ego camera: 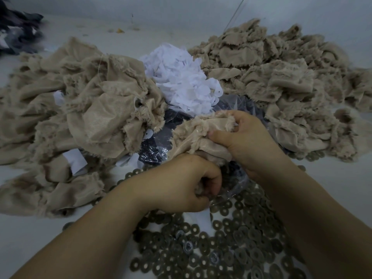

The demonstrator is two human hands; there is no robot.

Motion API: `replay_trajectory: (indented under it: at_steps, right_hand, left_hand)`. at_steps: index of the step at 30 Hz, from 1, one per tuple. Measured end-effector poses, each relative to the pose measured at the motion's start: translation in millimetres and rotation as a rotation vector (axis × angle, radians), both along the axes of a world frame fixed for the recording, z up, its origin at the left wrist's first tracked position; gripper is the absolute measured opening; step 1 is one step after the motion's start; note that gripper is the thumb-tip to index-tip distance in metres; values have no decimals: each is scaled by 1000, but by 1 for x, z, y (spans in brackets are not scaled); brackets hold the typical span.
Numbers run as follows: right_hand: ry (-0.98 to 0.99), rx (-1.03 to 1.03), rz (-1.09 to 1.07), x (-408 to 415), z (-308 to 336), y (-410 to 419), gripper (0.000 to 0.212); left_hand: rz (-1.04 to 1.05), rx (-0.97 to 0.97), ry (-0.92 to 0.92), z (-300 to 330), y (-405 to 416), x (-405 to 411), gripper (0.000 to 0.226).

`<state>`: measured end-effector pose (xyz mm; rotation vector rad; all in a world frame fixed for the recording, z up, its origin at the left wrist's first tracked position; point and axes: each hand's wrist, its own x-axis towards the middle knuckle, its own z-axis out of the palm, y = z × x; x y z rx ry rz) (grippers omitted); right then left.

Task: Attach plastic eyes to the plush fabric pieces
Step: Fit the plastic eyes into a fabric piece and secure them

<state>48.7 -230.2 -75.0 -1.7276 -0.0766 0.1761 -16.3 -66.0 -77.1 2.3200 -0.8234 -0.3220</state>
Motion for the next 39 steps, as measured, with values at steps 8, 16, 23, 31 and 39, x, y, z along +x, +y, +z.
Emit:
replay_trajectory:
  at_steps: [8,16,23,31,39]
  right_hand:
    - [1,8,-3,0,-1,1,43]
    - [3,-21,-19,0,-1,2,46]
    - [-2,-45,-28,-1,0,3,42]
    - [10,-49,-34,-1,-1,3,42]
    - [6,-67,-43,0,-2,3,44]
  left_hand:
    - [-78,-20,50,3,-1,-3,9]
    - [8,192,-132,-3,-8,-4,21]
    - [43,248,-174,-5,-11,-4,14]
    - [83,264,-183,-6,-20,-11,21]
    - [102,290,-183,-4,-24,-12,12]
